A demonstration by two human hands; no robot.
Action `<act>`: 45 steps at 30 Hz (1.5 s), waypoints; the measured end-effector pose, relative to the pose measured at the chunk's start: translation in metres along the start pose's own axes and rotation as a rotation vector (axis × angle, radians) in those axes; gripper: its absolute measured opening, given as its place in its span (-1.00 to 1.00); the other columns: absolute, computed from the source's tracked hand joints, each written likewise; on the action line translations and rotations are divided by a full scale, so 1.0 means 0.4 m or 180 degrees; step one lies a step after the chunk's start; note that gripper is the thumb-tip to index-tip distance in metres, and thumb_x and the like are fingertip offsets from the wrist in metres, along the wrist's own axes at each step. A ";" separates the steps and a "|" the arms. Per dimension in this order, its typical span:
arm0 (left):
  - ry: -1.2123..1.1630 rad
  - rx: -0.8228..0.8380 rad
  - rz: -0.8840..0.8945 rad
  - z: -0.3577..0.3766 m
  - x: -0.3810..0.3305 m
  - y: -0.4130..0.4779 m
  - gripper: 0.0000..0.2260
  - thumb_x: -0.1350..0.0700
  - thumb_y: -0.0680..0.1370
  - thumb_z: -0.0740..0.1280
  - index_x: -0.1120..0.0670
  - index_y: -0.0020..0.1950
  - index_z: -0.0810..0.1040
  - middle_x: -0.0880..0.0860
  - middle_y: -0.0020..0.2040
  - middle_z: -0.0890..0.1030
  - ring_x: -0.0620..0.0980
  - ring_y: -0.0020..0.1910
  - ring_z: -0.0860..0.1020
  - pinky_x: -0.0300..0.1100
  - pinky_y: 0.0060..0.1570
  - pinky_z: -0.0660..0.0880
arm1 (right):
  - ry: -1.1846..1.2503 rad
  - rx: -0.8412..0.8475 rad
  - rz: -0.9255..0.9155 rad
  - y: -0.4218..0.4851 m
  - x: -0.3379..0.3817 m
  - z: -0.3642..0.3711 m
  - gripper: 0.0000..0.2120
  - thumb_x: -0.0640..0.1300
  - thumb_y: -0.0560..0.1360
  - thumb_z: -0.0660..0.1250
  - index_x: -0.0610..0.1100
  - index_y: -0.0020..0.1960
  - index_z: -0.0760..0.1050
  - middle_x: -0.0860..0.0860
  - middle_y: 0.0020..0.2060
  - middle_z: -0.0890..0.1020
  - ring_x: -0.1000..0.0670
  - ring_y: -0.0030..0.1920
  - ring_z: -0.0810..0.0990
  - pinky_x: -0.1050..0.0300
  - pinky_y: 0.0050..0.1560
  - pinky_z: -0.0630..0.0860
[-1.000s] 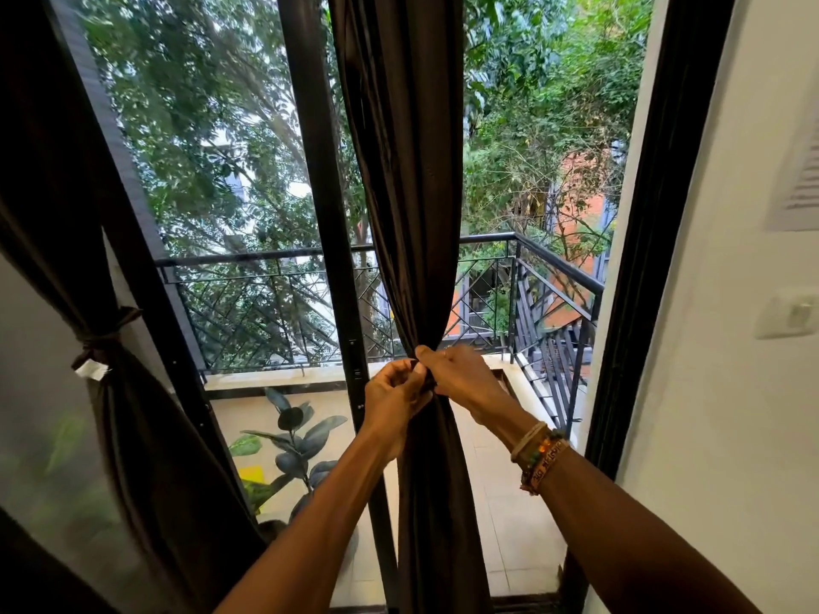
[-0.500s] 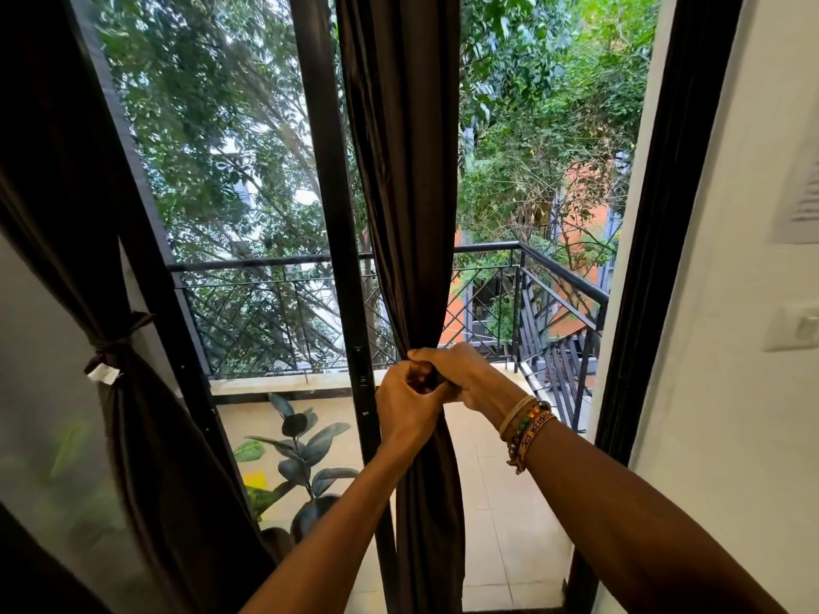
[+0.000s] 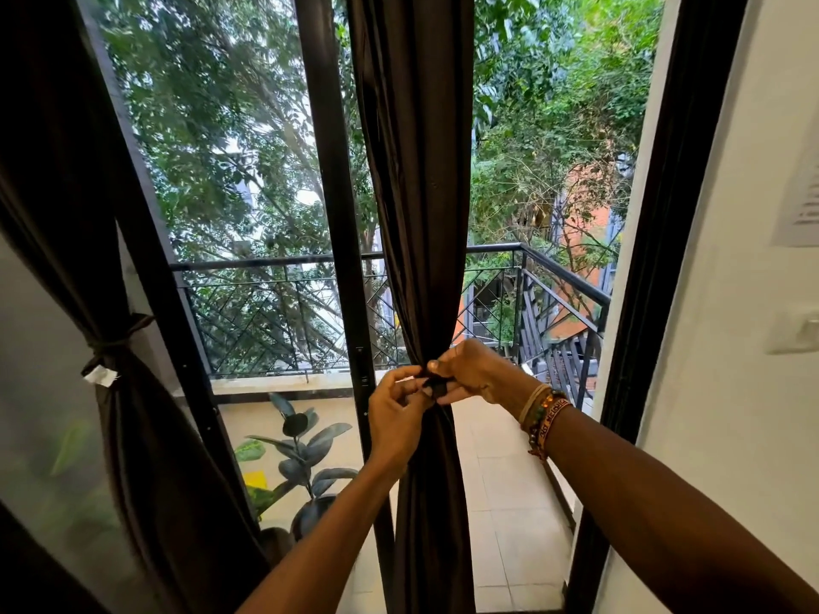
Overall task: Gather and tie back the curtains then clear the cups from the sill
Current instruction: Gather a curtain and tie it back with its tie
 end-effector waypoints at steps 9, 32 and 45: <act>-0.0646 -0.0499 -0.0932 -0.057 0.023 0.031 -0.74 0.43 0.60 0.21 0.19 0.15 0.60 0.19 0.02 0.63 0.01 -0.08 0.63 -0.16 -0.08 0.63 | -0.1501 -0.0102 -0.0492 -0.025 0.007 -0.032 -0.81 -0.24 0.65 0.19 -0.22 -0.12 0.47 -0.06 -0.36 0.50 0.06 -0.42 0.46 0.26 -0.39 0.42; -0.0729 -0.0457 -0.0774 -0.007 -0.005 0.005 -0.74 0.44 0.52 0.32 0.09 -0.02 0.62 0.05 -0.18 0.65 -0.06 -0.19 0.61 -0.20 -0.19 0.54 | -0.1551 -0.0319 -0.0982 -0.041 -0.051 0.014 -0.87 -0.20 0.48 0.49 -0.24 -0.04 0.61 -0.08 -0.39 0.65 0.03 -0.43 0.64 0.21 -0.39 0.58; 0.0028 0.0018 0.0043 0.012 -0.066 0.025 -0.79 0.38 0.51 0.39 0.06 -0.14 0.61 0.04 -0.15 0.68 -0.04 -0.13 0.65 -0.18 -0.09 0.59 | -0.2929 -0.0720 -0.1662 -0.002 -0.123 0.048 -0.82 -0.08 0.58 0.26 -0.14 0.08 0.56 -0.13 -0.05 0.66 -0.18 -0.02 0.62 0.00 -0.09 0.53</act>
Point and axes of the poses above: each hand's wrist, its own y-axis towards the middle knuckle, its own z-axis out of the palm, x = y × z, the point moved 3 cm from there along y, towards the middle knuckle
